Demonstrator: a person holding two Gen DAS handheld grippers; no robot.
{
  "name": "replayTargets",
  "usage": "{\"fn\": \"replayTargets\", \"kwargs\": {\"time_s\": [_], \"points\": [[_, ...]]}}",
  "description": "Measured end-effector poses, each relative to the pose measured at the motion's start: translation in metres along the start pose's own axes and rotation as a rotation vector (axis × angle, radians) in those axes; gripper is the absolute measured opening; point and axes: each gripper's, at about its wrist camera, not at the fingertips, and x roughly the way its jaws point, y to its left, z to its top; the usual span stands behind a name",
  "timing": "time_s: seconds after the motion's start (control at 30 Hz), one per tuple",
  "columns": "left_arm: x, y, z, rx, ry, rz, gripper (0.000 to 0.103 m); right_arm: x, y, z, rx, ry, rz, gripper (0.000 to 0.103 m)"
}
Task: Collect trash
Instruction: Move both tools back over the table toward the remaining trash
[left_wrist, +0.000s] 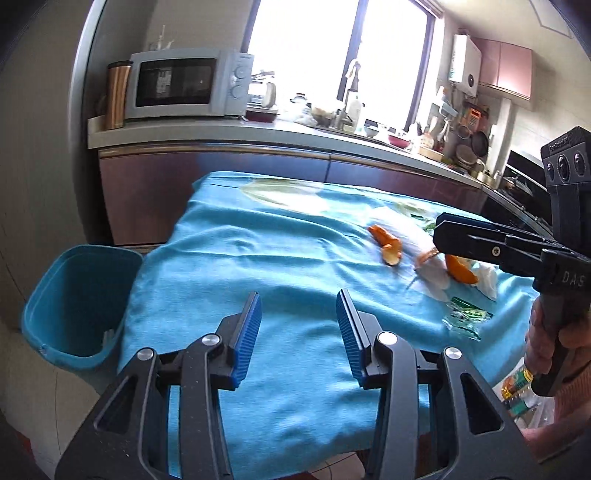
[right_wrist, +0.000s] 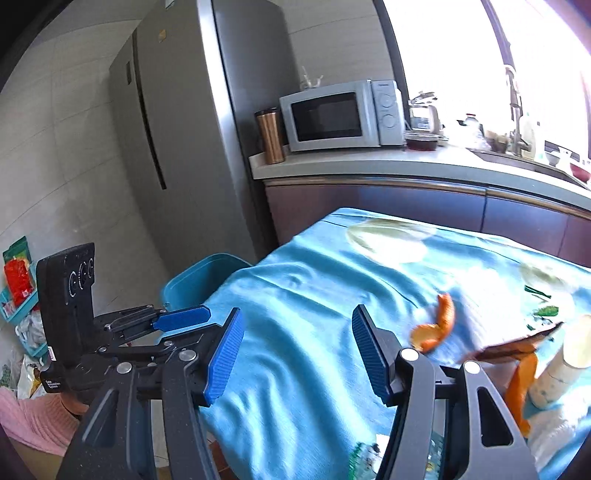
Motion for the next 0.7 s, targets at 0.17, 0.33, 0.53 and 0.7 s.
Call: {"fn": "replayTargets", "kwargs": {"time_s": [0.17,0.33,0.53,0.7], "points": [[0.015,-0.033,-0.004,0.039,0.044,-0.104,0.045,-0.023,-0.039,-0.021,0.092,0.000,-0.113,0.058],[0.031,-0.064,-0.005,0.070,0.089,-0.220,0.048,-0.047,-0.078,-0.037,0.171,-0.007,-0.219,0.058],[0.048,-0.100,-0.008,0.117,0.144,-0.317,0.053,-0.069,-0.115,-0.056,0.254,-0.021,-0.304,0.058],[0.065,-0.117,-0.012,0.125,0.195,-0.363,0.053,-0.079,-0.135,-0.070,0.303,-0.027,-0.352,0.058]]}}
